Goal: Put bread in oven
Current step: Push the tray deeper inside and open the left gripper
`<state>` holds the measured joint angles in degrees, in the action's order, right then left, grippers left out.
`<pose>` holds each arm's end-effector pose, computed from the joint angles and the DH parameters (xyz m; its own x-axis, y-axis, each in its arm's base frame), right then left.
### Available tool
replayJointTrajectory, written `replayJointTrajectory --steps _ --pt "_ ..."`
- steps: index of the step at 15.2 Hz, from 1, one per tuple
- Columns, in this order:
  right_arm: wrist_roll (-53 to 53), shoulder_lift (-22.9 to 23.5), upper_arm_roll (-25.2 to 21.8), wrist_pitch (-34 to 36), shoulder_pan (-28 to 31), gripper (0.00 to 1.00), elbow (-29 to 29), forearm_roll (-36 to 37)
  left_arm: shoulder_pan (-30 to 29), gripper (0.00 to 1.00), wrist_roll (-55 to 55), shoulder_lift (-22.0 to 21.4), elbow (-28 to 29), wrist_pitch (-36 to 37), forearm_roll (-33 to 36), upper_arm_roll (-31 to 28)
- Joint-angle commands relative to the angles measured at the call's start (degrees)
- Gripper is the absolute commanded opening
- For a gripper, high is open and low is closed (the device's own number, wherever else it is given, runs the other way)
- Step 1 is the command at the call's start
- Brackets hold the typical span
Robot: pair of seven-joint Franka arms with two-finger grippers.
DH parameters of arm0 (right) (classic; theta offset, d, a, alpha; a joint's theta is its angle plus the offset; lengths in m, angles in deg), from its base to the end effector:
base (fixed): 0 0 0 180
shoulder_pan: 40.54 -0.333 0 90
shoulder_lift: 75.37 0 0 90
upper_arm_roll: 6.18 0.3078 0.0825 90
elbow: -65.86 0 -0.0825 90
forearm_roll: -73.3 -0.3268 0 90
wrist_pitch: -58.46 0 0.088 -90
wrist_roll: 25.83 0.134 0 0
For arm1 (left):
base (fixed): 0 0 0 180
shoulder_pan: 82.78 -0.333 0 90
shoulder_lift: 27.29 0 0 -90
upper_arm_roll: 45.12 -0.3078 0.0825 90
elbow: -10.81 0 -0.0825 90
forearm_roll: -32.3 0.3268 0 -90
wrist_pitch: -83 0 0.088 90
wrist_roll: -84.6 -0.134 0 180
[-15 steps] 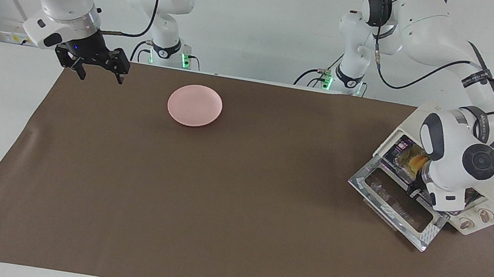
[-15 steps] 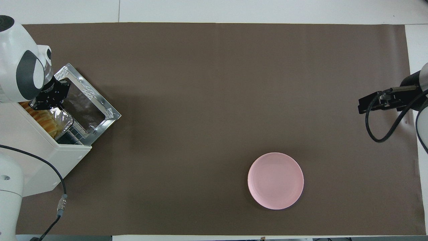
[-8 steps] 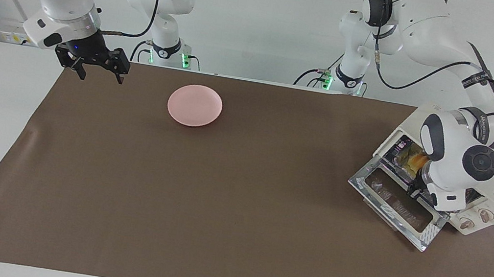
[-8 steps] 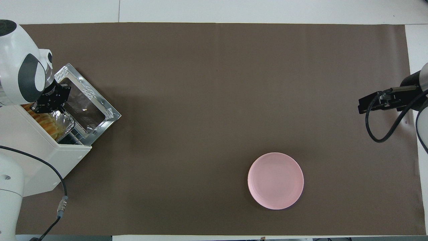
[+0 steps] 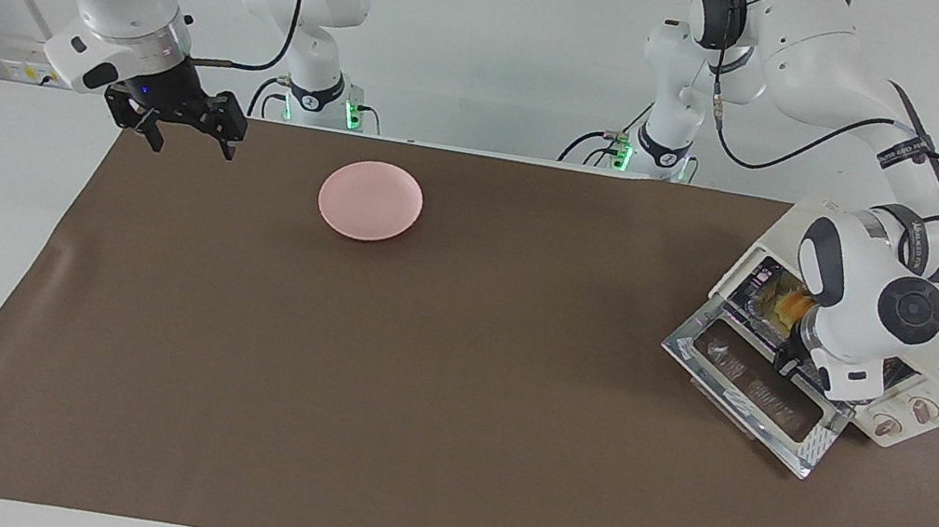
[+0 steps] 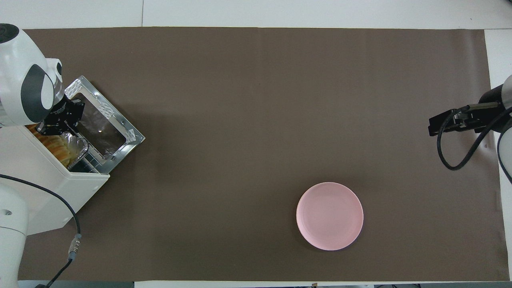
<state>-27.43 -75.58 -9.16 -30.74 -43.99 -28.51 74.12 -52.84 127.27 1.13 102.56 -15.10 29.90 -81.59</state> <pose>0.4894 0.0020 0.5586 0.9956 0.0359 -0.0868 0.0371 -0.9992 0.0117 0.5737 0.0175 0.3608 0.6505 0.7585 -0.0401 0.6948 -0.6155 -0.3719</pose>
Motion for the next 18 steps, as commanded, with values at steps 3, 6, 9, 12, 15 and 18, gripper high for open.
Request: replayJointTrajectory --steps 3,6,9,12,15,18 --pt "0.5 -0.9 0.3 0.7 0.3 1.0 -0.6 0.2 0.5 1.0 -0.3 -1.9 1.7 -1.4 0.5 -0.2" --pt "0.5 -0.9 0.3 0.7 0.3 1.0 -0.6 0.2 0.8 1.0 -1.7 -1.4 -0.4 -1.1 0.7 -0.2" --pt "0.5 -0.9 0.3 0.7 0.3 1.0 -0.6 0.2 1.4 1.0 -6.4 -1.2 -1.4 -1.6 1.4 -0.2" --pt "0.5 -0.9 0.3 0.7 0.3 1.0 -0.6 0.2 1.4 1.0 -11.5 -1.5 -3.8 -0.8 1.8 -0.1" --pt "0.5 -0.9 0.3 0.7 0.3 1.0 -0.6 0.2 1.5 1.0 -17.2 -3.1 -6.4 2.9 2.3 -0.1" --pt "0.6 -0.9 0.3 0.7 0.4 1.0 -0.6 0.2 1.6 1.0 -24.2 -7.8 -10.6 7.0 2.1 -0.1"
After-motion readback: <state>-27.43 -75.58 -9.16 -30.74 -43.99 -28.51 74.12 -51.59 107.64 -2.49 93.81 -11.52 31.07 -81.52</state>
